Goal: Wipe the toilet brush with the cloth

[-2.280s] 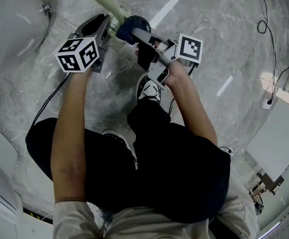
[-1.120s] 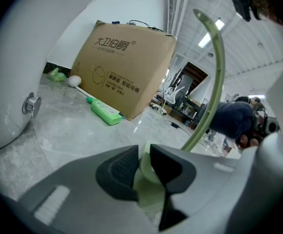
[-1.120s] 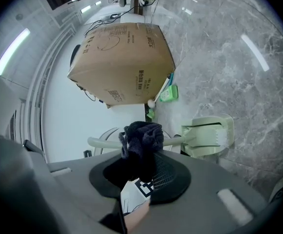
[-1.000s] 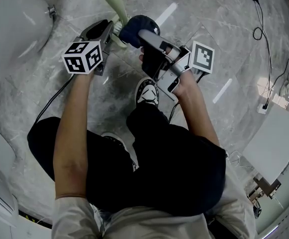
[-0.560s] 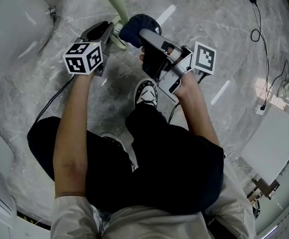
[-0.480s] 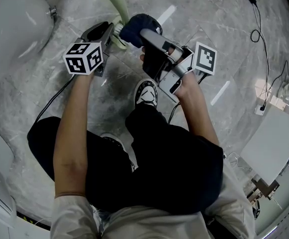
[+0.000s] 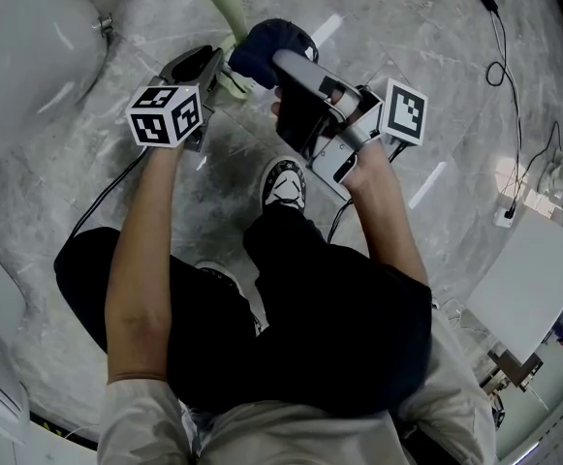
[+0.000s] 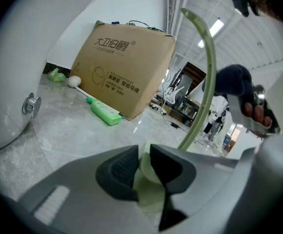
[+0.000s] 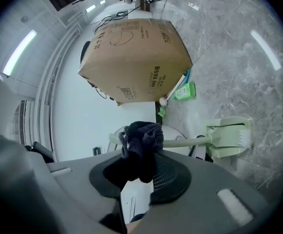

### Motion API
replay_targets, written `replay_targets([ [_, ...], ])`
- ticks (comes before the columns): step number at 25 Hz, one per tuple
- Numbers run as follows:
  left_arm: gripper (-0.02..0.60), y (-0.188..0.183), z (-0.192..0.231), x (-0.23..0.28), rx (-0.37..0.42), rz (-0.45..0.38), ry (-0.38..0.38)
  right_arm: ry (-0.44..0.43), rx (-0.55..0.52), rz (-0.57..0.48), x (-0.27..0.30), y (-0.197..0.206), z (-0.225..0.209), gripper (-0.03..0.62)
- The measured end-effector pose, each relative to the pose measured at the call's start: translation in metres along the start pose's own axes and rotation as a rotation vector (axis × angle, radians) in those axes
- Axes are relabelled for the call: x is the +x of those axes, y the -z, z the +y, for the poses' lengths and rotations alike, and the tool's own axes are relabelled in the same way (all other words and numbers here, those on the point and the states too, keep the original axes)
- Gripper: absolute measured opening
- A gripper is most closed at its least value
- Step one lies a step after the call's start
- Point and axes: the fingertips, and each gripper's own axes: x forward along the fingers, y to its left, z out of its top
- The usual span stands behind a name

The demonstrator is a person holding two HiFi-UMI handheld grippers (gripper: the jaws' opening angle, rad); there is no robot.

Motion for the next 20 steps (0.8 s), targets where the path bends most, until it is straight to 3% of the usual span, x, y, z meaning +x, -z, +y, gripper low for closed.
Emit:
replay_targets([
  [20,0.0,-0.002,0.001,0.001,0.001,-0.002,-0.004,-0.06,-0.019,0.011,0.007,-0.004,0.028,0.082],
])
